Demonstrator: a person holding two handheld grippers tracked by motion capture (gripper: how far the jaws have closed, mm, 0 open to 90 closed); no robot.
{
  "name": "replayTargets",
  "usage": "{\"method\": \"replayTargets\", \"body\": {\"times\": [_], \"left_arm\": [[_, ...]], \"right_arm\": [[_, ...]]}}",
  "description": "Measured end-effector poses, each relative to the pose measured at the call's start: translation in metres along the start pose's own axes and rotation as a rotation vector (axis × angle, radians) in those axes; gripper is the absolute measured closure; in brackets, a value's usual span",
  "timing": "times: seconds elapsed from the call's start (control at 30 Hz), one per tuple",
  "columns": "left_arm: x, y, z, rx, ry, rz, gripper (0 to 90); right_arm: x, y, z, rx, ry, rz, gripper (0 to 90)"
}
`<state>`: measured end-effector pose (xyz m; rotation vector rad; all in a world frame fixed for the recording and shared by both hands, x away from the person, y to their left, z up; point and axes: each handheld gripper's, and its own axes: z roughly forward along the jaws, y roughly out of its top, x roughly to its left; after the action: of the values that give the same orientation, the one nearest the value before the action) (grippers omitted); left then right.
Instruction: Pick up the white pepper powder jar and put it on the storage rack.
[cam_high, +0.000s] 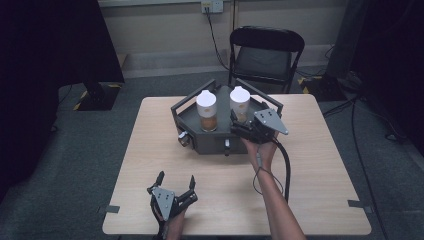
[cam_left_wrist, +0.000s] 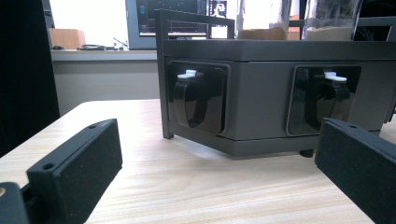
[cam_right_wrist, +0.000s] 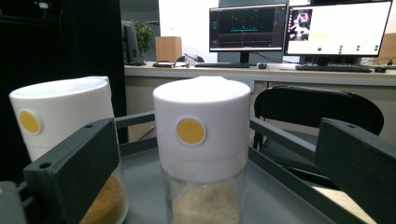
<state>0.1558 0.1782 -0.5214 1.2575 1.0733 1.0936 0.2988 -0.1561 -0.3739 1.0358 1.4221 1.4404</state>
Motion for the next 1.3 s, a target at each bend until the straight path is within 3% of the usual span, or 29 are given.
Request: {"method": "replayTargets", "body": {"times": [0.57,1.3], "left_arm": [[-0.001,0.000,0.000,0.000,0.003,0.000,0.3],[-0.001,0.000,0.000,0.000,0.006,0.001,0.3]], "right_arm": [[0.001,-0.011,-0.026,-0.008,-0.005,0.015,0.0],[0.001,-0.027,-0.069,-0.033,-0.013,-0.022,0.0]]}}
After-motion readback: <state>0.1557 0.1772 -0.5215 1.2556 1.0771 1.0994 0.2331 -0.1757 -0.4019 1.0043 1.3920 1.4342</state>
